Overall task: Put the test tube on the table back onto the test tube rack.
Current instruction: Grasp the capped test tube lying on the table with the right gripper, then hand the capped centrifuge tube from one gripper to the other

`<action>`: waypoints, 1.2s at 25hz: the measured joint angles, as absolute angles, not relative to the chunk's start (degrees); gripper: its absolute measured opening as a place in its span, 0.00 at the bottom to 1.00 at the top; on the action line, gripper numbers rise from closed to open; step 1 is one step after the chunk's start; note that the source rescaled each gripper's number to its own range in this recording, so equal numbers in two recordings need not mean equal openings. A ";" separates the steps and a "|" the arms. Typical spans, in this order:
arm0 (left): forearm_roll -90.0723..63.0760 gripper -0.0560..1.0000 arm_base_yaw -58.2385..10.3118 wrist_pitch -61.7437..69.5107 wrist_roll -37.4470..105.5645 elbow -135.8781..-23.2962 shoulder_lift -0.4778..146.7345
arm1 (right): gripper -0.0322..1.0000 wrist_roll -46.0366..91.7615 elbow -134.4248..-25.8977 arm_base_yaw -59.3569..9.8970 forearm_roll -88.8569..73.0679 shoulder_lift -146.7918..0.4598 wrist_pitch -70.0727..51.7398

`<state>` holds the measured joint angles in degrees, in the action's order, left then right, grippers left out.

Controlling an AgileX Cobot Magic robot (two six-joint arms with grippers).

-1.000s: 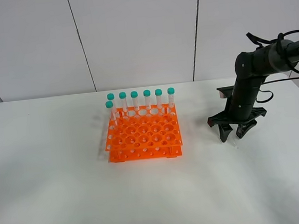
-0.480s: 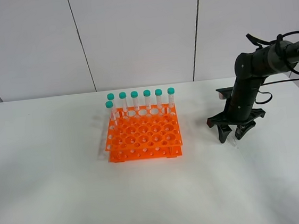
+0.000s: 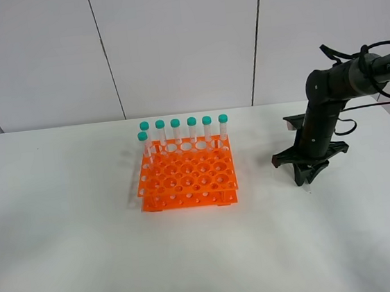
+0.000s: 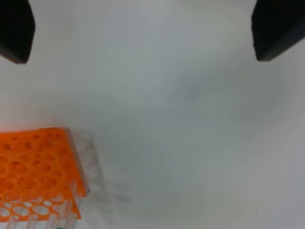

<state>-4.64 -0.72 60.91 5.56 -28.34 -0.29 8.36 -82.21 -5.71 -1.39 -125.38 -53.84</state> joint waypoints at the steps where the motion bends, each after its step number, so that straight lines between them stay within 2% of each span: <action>1: -4.64 1.00 -0.72 60.91 5.56 -28.34 -0.29 | 0.03 8.36 -82.21 -5.71 -1.05 -125.38 -54.04; 11: -4.64 1.00 -0.72 60.91 5.56 -28.34 -0.29 | 0.03 8.36 -83.00 -5.71 1.48 -124.20 -55.01; 21: -4.64 1.00 -0.72 60.91 5.56 -28.34 -0.29 | 0.03 8.79 -93.36 -5.71 0.41 -117.39 -61.93; 30: -4.64 1.00 -0.72 60.91 5.56 -28.34 -0.29 | 0.03 13.78 -94.40 -8.68 -5.45 -111.81 -58.42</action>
<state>-4.64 -0.72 60.91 5.56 -28.34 -0.29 13.78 -94.40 -8.68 -5.45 -111.81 -58.42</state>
